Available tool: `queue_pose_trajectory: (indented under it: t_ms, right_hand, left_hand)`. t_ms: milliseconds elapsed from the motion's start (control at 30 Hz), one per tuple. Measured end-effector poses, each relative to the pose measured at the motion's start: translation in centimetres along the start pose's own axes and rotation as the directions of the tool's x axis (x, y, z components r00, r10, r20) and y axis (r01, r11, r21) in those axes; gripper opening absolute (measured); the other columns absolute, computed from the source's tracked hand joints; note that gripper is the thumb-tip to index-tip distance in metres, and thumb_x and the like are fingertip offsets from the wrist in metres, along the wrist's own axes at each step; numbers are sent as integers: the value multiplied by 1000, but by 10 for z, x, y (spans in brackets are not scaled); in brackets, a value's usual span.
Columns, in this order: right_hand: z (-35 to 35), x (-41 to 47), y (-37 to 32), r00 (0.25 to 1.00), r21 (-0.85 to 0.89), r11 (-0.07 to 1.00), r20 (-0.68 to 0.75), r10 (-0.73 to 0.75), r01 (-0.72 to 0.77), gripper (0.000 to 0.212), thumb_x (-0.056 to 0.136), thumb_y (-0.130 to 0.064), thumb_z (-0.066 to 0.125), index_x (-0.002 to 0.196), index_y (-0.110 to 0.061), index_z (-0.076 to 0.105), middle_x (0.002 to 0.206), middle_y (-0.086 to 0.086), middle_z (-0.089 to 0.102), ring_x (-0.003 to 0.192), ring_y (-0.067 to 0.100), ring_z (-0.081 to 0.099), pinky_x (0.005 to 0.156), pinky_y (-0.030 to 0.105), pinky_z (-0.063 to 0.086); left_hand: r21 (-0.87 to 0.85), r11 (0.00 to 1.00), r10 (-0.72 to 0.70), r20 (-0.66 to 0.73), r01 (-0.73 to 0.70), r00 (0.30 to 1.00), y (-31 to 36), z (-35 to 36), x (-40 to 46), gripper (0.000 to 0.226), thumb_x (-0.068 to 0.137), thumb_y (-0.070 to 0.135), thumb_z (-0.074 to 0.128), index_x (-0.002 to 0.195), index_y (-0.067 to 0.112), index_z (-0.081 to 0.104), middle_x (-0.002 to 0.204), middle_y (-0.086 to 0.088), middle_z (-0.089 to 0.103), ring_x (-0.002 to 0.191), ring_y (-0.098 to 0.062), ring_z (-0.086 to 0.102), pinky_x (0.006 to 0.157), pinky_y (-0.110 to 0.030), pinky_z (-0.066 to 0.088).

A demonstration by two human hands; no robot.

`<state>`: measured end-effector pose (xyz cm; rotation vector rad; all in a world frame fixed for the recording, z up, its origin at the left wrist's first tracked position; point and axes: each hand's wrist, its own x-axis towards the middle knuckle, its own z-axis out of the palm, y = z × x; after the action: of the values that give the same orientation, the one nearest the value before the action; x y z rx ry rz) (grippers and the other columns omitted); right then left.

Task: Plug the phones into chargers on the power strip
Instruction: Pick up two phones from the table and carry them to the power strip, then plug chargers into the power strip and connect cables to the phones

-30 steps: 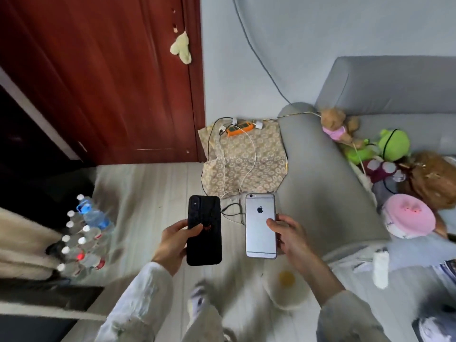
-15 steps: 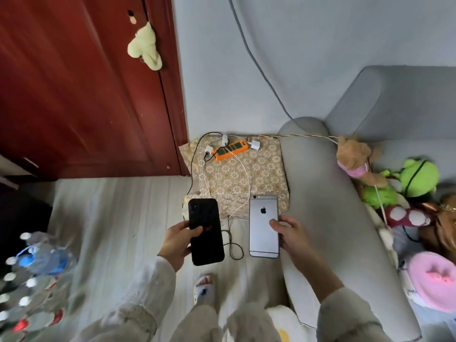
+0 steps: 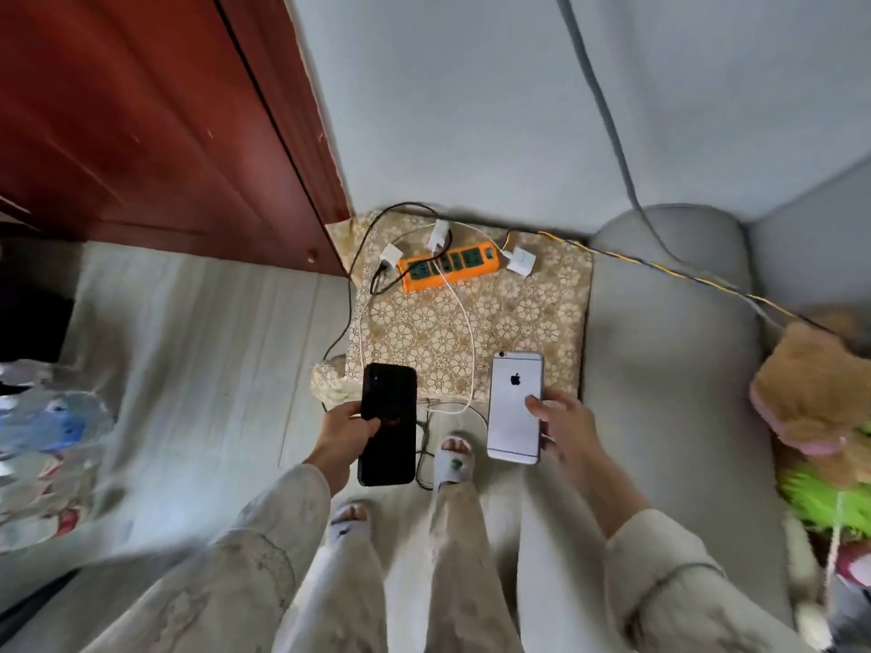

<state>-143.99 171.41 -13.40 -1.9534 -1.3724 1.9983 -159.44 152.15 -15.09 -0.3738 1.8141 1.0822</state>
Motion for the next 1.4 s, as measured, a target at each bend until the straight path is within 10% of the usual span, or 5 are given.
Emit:
queue_pose_trajectory:
  t_ms: [233, 467, 600, 1100, 1400]
  right_hand:
    - [15, 128, -8, 996, -97, 991, -17, 92, -93, 22, 85, -1, 59, 106, -5, 56, 114, 23, 60, 100, 36, 57, 81, 44, 48]
    - [30, 198, -8, 998, -247, 967, 10, 65, -60, 28, 86, -2, 57, 113, 6, 56, 106, 20, 62, 71, 23, 55, 45, 20, 43]
    - [34, 209, -8, 999, -352, 936, -35, -10, -3, 23, 85, -6, 61, 106, 3, 61, 107, 20, 66, 96, 35, 61, 79, 40, 50]
    - [48, 196, -29, 978, -825, 528, 135, -162, 201, 34, 94, -25, 45, 116, -2, 58, 114, 15, 61, 102, 30, 59, 86, 38, 51]
    - [129, 182, -77, 668, -726, 155, 499, -552, 670, 22, 91, -16, 53, 110, -6, 58, 108, 10, 62, 98, 24, 59, 85, 39, 51]
  left_hand:
    - [6, 996, -84, -64, 85, 994, 7, 57, 95, 36, 88, -4, 48, 124, 3, 51, 99, -11, 60, 88, -24, 57, 78, -31, 47]
    - [151, 988, 10, -125, 9, 992, 19, 86, 163, 38, 88, 5, 55, 125, 12, 54, 107, -8, 65, 86, -20, 58, 66, -23, 48]
    - [241, 967, 120, -155, -81, 981, 24, 93, 173, 37, 86, 10, 59, 122, 17, 58, 102, 0, 65, 81, -14, 58, 52, -17, 41]
    - [544, 810, 284, -37, -219, 958, 12, 80, 161, 42, 89, 4, 43, 129, 14, 50, 127, -9, 60, 116, -30, 54, 102, -38, 41]
    - [807, 563, 439, -107, -180, 892, 20, 32, 189, 80, 84, 4, 52, 147, 16, 4, 156, -13, 5, 144, -29, 2, 116, -44, 8]
